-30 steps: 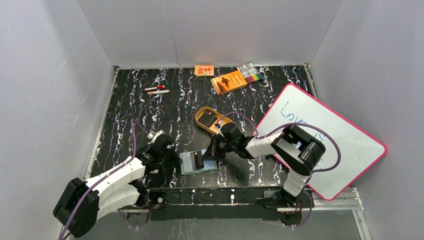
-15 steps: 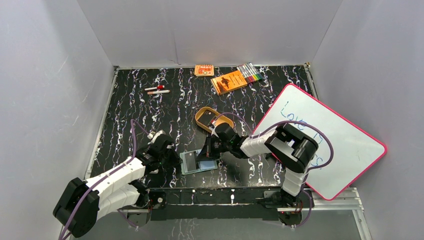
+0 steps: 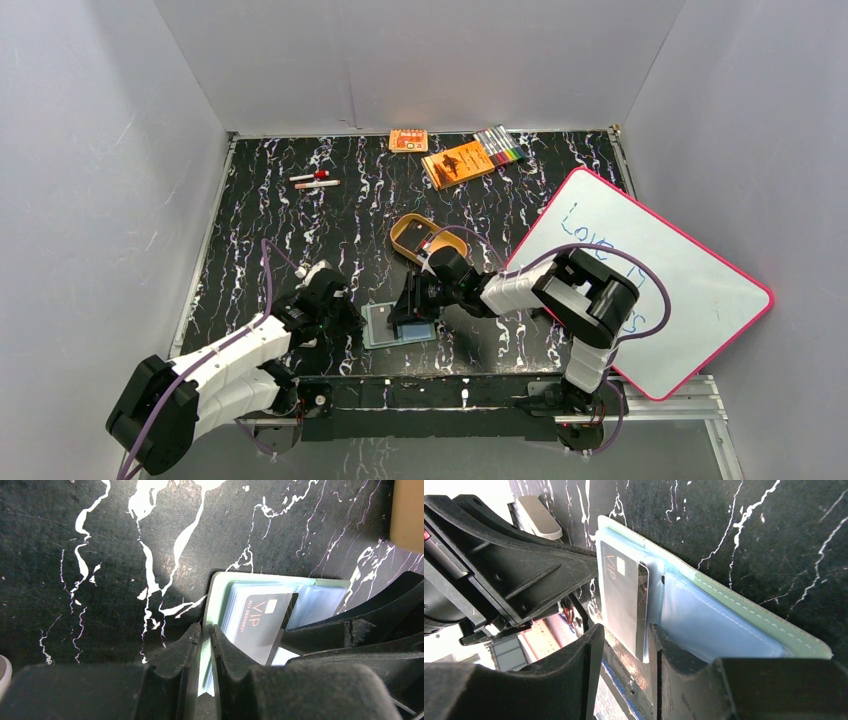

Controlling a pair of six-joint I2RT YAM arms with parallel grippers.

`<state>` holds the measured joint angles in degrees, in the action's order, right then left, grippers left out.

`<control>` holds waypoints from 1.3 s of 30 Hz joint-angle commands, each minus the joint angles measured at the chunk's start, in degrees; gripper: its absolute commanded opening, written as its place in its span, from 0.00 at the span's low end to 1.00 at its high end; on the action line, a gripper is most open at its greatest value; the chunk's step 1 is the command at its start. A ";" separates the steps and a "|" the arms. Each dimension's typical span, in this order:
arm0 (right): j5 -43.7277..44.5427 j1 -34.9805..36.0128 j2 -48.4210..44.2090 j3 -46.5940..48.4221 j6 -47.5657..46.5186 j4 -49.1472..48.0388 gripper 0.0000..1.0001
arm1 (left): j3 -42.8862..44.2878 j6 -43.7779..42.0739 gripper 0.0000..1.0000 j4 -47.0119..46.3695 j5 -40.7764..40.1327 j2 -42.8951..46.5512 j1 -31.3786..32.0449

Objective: Put the credit cards into the card holder
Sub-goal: Insert the credit card into the card holder.

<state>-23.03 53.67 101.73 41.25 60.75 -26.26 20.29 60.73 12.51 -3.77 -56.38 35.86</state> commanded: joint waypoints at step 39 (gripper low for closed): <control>19.75 -12.62 -20.06 15.60 -16.95 28.72 0.76 | 17.76 -9.33 0.76 15.19 -12.29 10.35 0.09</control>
<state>-4.40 47.59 77.73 54.19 42.39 2.90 36.38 55.22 26.20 -12.14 -47.75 35.86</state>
